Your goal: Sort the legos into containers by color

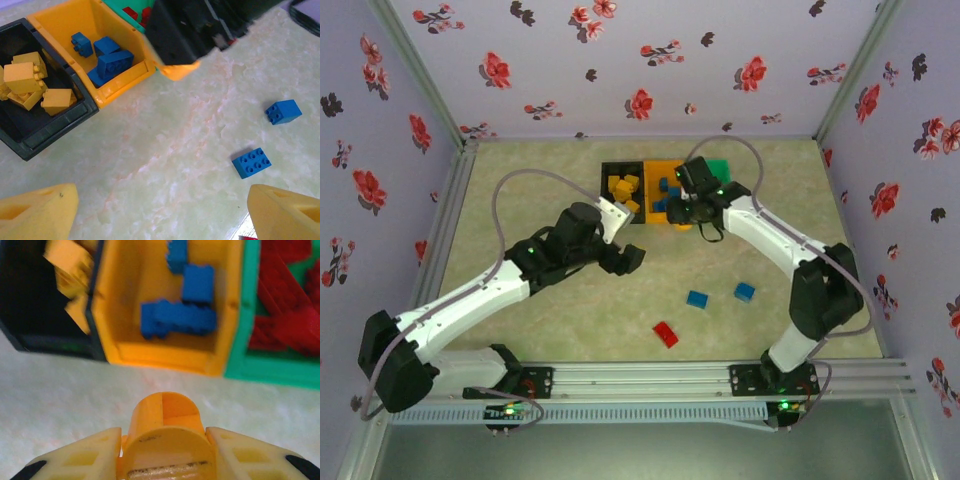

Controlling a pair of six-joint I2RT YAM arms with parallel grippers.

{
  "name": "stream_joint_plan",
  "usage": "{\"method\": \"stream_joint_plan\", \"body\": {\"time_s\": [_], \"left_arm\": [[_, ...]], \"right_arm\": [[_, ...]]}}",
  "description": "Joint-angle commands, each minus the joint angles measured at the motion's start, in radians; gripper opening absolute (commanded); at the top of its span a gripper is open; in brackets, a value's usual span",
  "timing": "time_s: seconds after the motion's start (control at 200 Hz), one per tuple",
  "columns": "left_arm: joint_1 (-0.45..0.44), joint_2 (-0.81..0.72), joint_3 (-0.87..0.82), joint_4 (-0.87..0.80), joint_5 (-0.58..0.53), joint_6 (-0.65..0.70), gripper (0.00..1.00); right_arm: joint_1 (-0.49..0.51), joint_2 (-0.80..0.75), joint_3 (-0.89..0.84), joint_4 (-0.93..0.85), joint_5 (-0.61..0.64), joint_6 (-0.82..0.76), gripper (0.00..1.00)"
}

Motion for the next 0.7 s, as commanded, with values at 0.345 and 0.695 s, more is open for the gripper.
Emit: {"method": "stream_joint_plan", "body": {"time_s": [0.345,0.695], "left_arm": [[-0.005,-0.061,0.017,-0.092,-0.021,-0.01,0.88],[-0.005,-0.108,0.019,-0.132,-0.043,-0.002,0.88]], "right_arm": [[0.101,0.313,0.332,0.237,-0.013,0.077,0.39],[0.133,0.542,0.571,0.2,0.0,0.091,0.48]]}}
